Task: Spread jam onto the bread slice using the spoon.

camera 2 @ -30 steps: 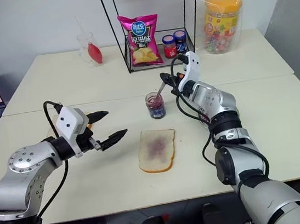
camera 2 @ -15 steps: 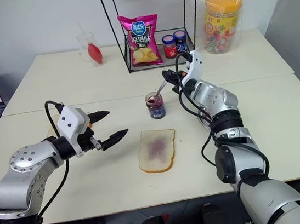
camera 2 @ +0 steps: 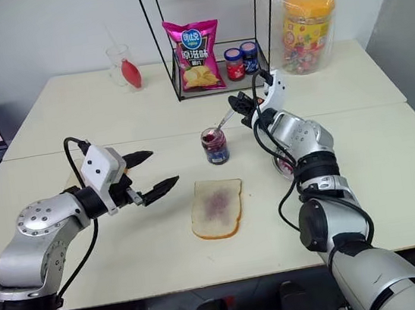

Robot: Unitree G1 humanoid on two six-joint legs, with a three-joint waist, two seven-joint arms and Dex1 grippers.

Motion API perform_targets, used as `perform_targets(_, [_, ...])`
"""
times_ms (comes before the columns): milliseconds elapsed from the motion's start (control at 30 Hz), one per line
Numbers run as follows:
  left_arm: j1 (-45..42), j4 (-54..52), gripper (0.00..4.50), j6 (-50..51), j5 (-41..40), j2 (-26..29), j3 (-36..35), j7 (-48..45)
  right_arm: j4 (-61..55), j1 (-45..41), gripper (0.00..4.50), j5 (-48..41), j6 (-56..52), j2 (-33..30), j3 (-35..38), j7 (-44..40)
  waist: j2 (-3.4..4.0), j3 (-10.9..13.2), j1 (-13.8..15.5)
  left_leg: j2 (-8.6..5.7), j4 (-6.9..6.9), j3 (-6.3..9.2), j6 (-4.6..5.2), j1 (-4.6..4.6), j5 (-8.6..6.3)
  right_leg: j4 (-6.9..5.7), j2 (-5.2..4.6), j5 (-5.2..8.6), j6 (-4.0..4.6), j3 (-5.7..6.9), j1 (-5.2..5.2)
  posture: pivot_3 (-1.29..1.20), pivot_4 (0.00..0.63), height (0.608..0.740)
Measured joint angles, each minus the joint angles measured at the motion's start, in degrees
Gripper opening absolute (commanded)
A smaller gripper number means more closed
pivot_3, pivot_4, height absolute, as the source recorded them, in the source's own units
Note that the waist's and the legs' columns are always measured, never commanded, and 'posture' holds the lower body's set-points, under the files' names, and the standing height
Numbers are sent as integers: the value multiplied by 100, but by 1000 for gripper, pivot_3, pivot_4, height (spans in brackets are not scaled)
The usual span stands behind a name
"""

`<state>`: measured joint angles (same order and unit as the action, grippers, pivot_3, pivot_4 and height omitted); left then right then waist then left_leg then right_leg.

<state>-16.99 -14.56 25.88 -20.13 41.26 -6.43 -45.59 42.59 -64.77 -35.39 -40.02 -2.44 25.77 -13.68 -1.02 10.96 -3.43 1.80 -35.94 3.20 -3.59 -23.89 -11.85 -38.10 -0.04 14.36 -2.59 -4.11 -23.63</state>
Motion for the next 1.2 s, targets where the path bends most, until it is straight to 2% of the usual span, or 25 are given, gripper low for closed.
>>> perform_targets(1200, [-179,369,4500,-4,-208,-169,-86,110,4,-11,27,-646,-314,-84,558,607,0,0,-1,0,2,0,0,-2,0,2,0,0,0,0,0,0,150,740])
